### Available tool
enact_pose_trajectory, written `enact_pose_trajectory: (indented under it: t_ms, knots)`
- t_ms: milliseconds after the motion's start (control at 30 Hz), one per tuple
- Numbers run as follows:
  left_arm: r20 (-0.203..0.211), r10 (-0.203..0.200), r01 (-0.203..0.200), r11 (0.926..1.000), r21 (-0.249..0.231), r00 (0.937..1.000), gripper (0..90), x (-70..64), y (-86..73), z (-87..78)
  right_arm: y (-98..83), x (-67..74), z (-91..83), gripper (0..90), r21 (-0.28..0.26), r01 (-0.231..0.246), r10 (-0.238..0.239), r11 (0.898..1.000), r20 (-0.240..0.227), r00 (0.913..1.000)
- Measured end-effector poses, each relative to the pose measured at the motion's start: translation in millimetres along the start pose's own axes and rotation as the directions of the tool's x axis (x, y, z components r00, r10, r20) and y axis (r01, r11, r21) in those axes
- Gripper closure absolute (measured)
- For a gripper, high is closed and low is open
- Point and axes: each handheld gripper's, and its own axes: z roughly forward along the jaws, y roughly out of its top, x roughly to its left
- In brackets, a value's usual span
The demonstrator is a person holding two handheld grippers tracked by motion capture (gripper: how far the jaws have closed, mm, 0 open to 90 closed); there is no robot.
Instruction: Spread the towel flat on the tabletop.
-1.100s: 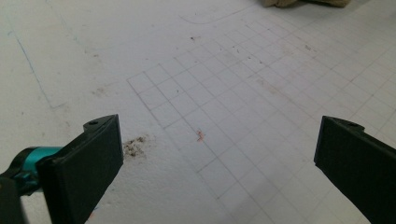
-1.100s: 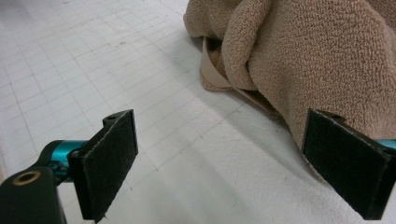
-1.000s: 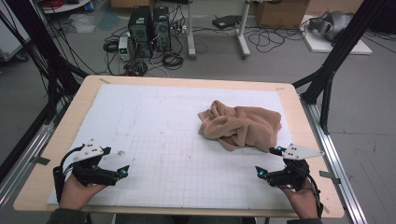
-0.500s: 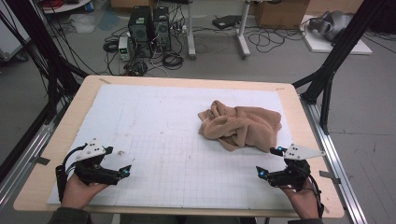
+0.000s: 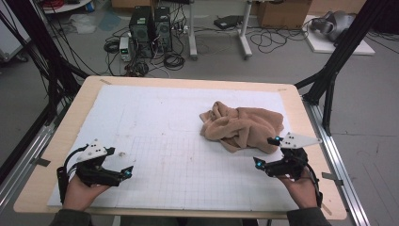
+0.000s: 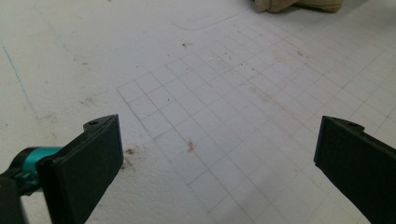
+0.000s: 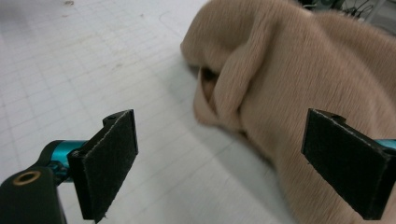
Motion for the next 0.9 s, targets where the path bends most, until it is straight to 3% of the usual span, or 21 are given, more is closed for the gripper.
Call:
enact_pose_trajectory:
  t_ms: [267, 467, 600, 700, 767, 833, 900]
  knots:
    - [0.004, -0.001, 0.001, 1.0000, -0.008, 1.0000, 1.8, 1.0, 0.7, 0.1, 47.5, -22.1, 24.5, 9.9, 0.007, 0.032, -0.032, 0.999, -0.007, 0.9995]
    - [0.003, -0.007, 0.007, 1.0000, -0.004, 1.0000, 1.7, 2.6, 0.3, 1.9, 64.3, -33.0, 51.9, 10.5, 0.051, 0.029, -0.028, 0.998, -0.019, 0.9994]
    - [0.006, -0.010, 0.010, 0.9999, -0.004, 0.9999, 1.7, 2.9, -0.6, 3.5, 67.3, -37.4, 70.6, 22.2, 0.107, 0.030, -0.027, 0.994, -0.032, 0.9991]
    - [0.011, -0.018, 0.018, 0.9998, -0.003, 0.9998, 1.8, 3.9, -3.2, 5.3, 65.4, -37.5, 84.8, 38.1, 0.167, 0.052, -0.046, 0.985, -0.039, 0.9982]
    - [0.011, -0.021, 0.021, 0.9998, 0.001, 0.9997, 1.8, 4.5, -4.5, 6.7, 64.6, -36.6, 92.2, 54.3, 0.200, 0.067, -0.056, 0.977, -0.059, 0.9967]
    - [0.012, -0.022, 0.022, 0.9998, 0.003, 0.9997, 1.7, 4.6, -4.8, 7.1, 65.4, -35.1, 96.2, 69.7, 0.199, 0.086, -0.070, 0.976, -0.087, 0.9937]
    - [0.014, -0.023, 0.023, 0.9997, 0.000, 0.9996, 1.7, 4.5, -4.8, 7.0, 68.7, -33.5, 98.0, 75.5, 0.177, 0.075, -0.055, 0.981, -0.117, 0.9917]
